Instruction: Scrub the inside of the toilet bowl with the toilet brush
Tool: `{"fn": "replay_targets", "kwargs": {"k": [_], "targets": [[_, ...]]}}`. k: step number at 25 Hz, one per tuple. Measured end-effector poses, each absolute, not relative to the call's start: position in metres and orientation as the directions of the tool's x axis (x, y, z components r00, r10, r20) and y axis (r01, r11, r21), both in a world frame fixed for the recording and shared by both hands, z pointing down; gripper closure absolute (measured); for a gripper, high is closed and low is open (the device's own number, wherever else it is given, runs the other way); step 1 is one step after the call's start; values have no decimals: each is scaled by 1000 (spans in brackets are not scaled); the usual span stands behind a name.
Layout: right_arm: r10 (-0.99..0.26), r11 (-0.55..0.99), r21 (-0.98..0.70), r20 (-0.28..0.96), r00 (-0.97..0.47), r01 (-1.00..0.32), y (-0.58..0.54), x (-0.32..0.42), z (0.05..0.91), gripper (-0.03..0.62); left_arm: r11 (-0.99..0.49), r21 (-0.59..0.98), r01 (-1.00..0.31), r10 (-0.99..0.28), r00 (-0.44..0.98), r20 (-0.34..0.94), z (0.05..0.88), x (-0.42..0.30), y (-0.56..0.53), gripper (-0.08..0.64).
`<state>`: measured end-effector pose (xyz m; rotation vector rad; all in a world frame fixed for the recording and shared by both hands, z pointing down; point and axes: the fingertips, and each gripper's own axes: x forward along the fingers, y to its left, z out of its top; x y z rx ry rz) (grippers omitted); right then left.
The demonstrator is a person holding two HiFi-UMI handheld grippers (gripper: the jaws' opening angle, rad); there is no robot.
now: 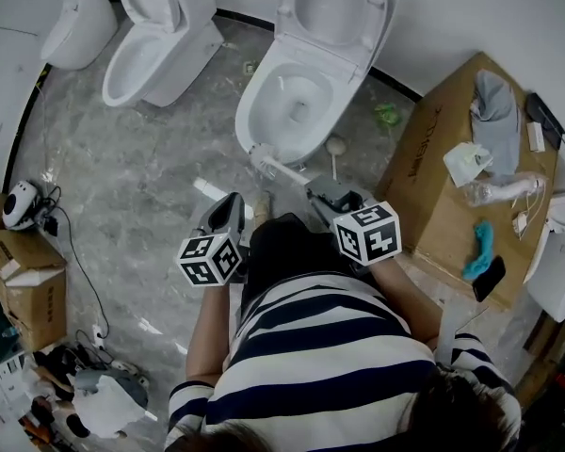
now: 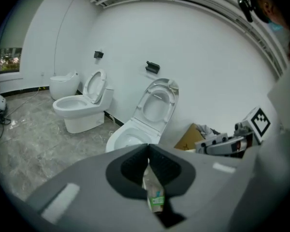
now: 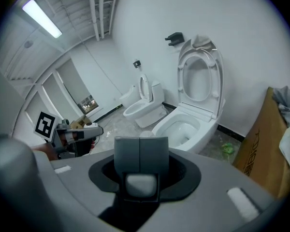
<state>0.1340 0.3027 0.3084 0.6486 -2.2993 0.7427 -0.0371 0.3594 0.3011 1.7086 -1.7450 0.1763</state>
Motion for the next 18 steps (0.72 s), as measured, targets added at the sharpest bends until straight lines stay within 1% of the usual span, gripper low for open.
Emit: {"fn": "replay_targets", "kwargs": {"k": [7, 12, 18], "targets": [[-327, 635, -312, 720, -612, -706, 246, 78, 322, 420, -22, 324, -946, -798, 212, 564, 309, -100, 283, 560], [-360, 559, -279, 767, -532, -781, 215, 40, 343, 420, -98, 343, -934, -746, 297, 596, 325, -143, 243, 560], [-386, 469, -220, 820, -422, -855, 188, 20, 369, 420, -200, 371, -907, -676, 402, 618, 354, -166, 203, 560]]}}
